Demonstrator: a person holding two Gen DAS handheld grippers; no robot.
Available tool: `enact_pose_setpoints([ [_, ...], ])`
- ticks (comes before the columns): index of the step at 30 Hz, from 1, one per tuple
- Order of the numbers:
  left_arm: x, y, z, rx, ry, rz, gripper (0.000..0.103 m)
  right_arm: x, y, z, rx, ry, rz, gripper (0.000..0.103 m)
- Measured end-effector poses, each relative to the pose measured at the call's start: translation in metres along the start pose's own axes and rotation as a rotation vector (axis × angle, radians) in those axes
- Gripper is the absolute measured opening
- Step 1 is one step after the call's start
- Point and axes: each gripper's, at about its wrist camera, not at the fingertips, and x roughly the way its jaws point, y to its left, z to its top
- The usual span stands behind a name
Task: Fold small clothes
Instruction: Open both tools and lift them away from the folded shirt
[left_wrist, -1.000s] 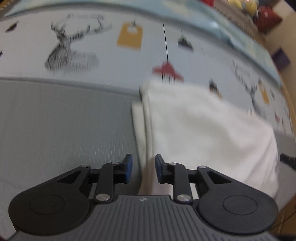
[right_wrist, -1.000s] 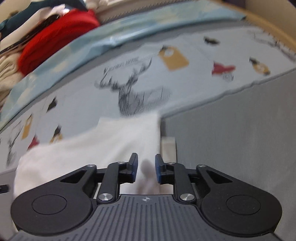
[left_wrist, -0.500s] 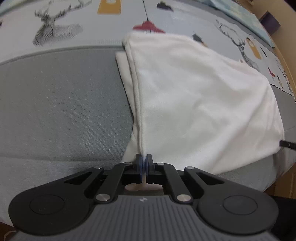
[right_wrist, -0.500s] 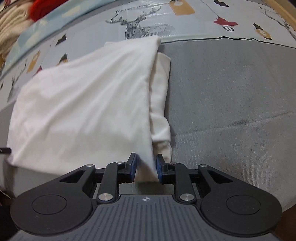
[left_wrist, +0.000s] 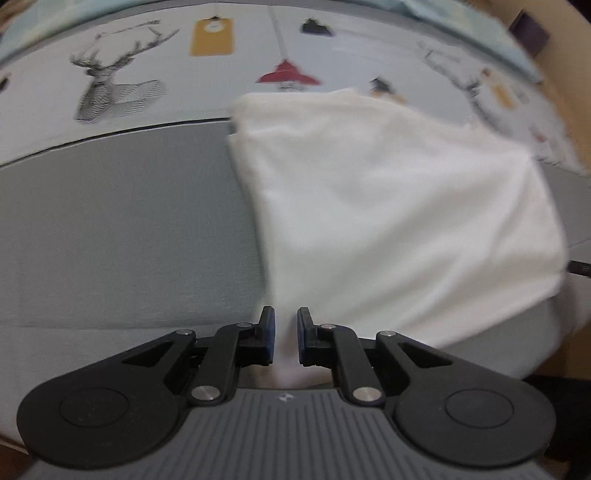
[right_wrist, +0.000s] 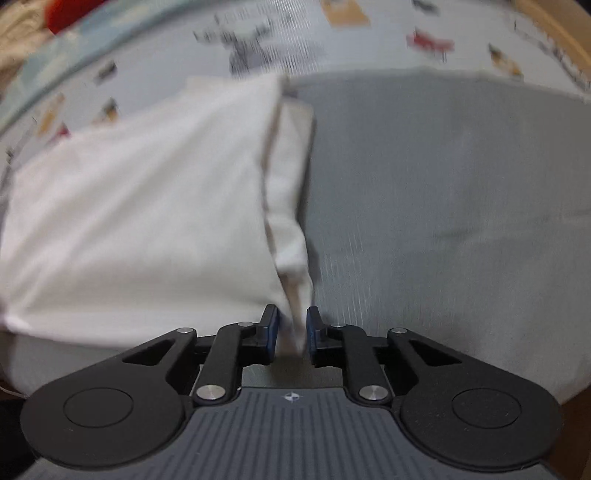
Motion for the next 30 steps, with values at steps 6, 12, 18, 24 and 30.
enact_pose_setpoints([
  [6,0.045,-0.009,-0.018,0.103,0.163,0.097,0.015,0.021,0.003,0.001,-0.032,0.055,0.001,0.017],
  [12,0.015,0.021,0.006,-0.091,-0.045,0.029,0.037,0.013,-0.004,0.008,-0.021,-0.005,-0.067,0.031],
  [18,0.038,0.032,0.020,-0.218,-0.075,-0.023,0.043,-0.020,-0.018,0.021,0.051,-0.226,-0.160,0.033],
  [24,0.055,0.029,0.026,-0.194,-0.089,0.001,0.043,-0.010,-0.022,0.026,0.099,-0.200,-0.141,0.033],
  [30,0.058,0.031,0.027,-0.201,-0.084,-0.010,0.043,-0.010,-0.018,0.030,0.080,-0.199,-0.137,0.033],
])
